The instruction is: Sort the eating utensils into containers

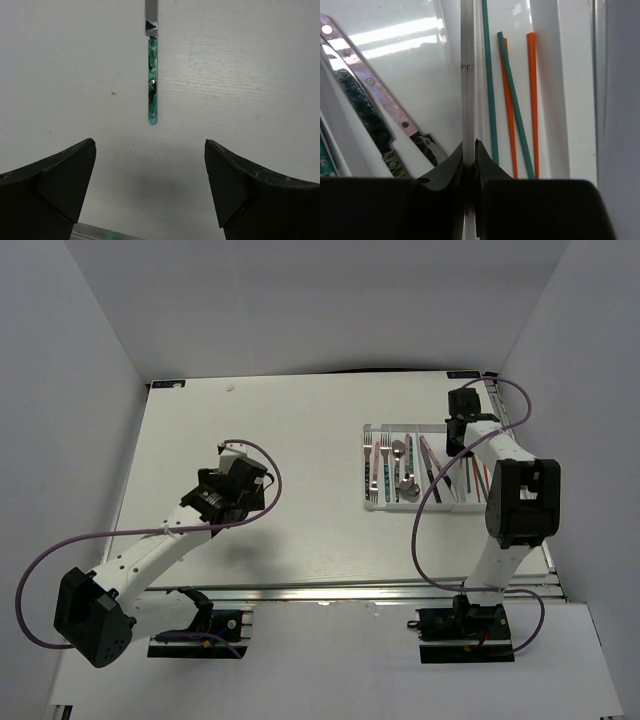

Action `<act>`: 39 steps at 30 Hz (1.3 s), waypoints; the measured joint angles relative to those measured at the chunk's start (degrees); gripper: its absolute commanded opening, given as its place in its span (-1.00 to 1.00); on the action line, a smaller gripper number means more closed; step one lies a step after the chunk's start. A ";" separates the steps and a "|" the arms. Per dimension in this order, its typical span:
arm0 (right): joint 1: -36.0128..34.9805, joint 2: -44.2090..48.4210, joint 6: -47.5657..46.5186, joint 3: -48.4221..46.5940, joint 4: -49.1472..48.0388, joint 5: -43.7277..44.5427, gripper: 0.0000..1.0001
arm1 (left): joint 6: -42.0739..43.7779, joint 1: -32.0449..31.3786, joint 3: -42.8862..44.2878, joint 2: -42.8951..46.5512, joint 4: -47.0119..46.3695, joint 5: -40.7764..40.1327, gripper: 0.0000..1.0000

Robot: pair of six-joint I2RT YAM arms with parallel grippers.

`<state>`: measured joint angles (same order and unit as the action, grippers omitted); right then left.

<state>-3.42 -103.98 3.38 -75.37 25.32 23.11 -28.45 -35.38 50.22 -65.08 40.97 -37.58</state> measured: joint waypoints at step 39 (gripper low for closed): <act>-8.07 12.22 -0.70 -6.08 2.14 3.54 0.79 | 0.94 2.45 -1.09 -0.02 -0.98 1.84 0.96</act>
<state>-11.49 -91.77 2.68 -81.45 27.46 26.65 -27.51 -32.93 49.12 -65.10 39.99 -35.75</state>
